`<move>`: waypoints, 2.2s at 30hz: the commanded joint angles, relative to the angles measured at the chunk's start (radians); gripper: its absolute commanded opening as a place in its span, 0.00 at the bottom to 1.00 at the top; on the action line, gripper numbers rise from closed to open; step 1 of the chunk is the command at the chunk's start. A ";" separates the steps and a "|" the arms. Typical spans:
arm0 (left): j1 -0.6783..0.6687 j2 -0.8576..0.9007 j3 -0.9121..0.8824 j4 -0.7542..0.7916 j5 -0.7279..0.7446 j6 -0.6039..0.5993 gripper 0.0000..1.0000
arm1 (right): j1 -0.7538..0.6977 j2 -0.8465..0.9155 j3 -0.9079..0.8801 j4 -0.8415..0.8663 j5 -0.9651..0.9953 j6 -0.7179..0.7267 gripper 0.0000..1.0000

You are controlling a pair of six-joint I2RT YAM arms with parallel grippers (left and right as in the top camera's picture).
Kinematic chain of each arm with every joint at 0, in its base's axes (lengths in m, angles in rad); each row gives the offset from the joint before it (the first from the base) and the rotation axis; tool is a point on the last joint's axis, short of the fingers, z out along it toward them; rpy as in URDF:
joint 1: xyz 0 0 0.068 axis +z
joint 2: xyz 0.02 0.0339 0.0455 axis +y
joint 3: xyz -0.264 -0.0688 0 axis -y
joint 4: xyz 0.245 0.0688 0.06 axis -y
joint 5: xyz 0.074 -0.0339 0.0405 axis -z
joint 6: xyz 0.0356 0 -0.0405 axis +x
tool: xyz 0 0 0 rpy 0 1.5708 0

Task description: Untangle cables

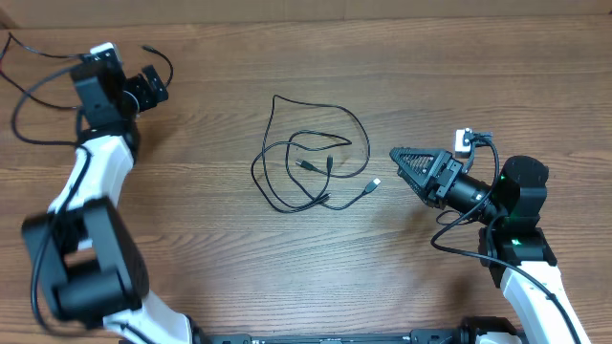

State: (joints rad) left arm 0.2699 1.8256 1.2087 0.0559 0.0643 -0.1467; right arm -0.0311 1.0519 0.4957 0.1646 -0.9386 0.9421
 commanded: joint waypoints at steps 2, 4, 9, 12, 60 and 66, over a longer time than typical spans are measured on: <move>-0.008 -0.162 -0.002 -0.209 0.025 0.039 1.00 | -0.001 -0.007 0.008 0.004 -0.005 -0.005 1.00; -0.020 -0.217 -0.002 -0.312 0.057 0.060 0.99 | -0.001 -0.007 0.008 0.004 -0.009 -0.005 1.00; -0.087 -0.338 -0.002 -0.558 0.190 0.111 0.99 | -0.001 -0.007 0.008 0.004 -0.029 -0.005 1.00; -0.163 -0.379 -0.002 -0.684 0.259 0.176 1.00 | -0.001 -0.007 0.008 0.004 -0.031 -0.005 1.00; -0.519 -0.155 0.038 -0.537 0.286 -0.072 0.04 | -0.001 -0.007 0.008 -0.107 -0.050 -0.009 1.00; -0.520 -0.183 0.257 -0.557 0.477 -0.153 0.04 | -0.001 -0.007 0.008 -0.107 -0.050 -0.009 1.00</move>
State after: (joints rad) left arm -0.2489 1.6760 1.3300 -0.5087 0.3927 -0.2424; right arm -0.0311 1.0519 0.4957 0.0578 -0.9802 0.9421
